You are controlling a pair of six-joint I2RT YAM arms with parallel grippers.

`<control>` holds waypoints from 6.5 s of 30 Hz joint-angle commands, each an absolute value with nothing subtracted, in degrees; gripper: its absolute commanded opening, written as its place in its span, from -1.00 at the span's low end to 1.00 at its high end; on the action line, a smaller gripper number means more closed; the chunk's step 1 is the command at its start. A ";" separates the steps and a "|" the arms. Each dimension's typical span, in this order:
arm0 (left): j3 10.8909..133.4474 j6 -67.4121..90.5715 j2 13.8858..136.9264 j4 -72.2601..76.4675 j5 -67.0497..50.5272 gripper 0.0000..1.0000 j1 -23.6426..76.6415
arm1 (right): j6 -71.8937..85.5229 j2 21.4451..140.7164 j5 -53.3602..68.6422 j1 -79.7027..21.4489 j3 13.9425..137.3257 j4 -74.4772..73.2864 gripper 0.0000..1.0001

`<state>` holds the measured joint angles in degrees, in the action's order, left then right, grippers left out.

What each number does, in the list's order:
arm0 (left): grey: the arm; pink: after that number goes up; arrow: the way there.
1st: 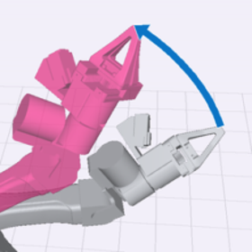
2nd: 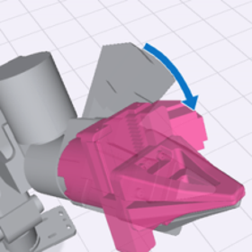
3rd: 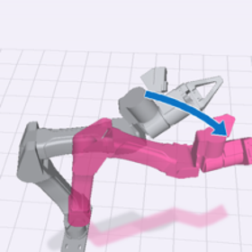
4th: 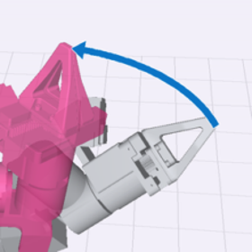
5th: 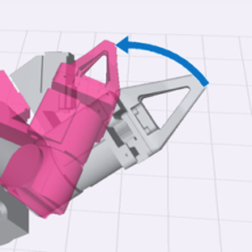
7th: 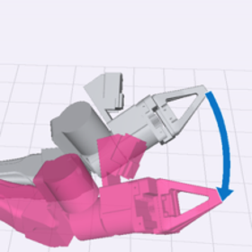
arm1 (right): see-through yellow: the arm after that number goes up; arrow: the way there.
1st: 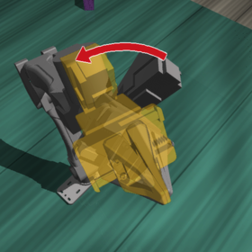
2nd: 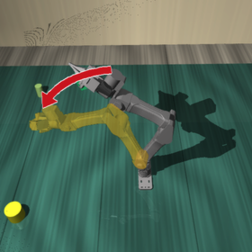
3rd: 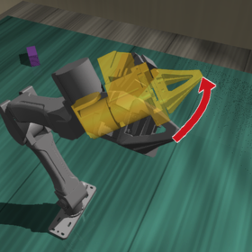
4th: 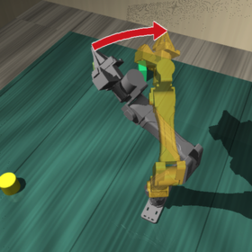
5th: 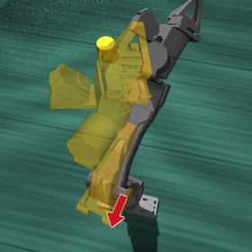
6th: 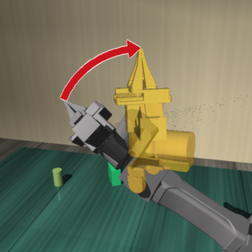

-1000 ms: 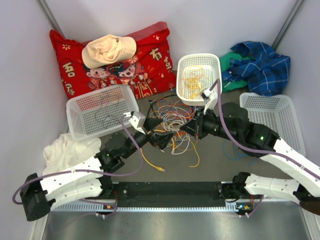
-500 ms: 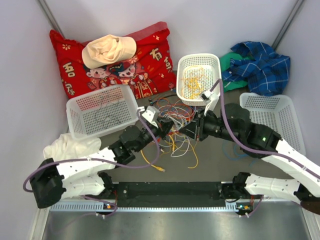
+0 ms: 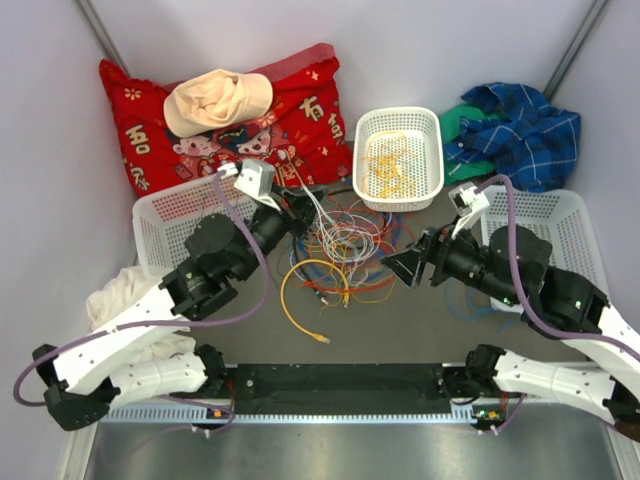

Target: Untangle the cables

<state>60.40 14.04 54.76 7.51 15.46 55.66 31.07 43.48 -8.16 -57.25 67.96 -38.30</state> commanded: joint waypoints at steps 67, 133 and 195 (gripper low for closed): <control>52.30 38.85 60.56 -19.25 19.78 -1.00 44.12 | 9.15 65.03 -24.96 -58.01 118.91 -45.44 -1.00; 28.04 48.60 36.04 -20.47 23.03 0.98 44.21 | 26.72 77.63 -10.90 -30.66 72.20 -12.58 0.97; 30.94 43.25 30.24 -10.82 21.62 0.98 44.30 | 22.50 58.28 -15.91 -61.88 68.81 -23.81 -1.00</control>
<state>27.31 49.08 31.73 -20.34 21.32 44.29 24.27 60.93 -16.25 -61.73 65.25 -16.10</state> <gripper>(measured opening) 0.987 0.007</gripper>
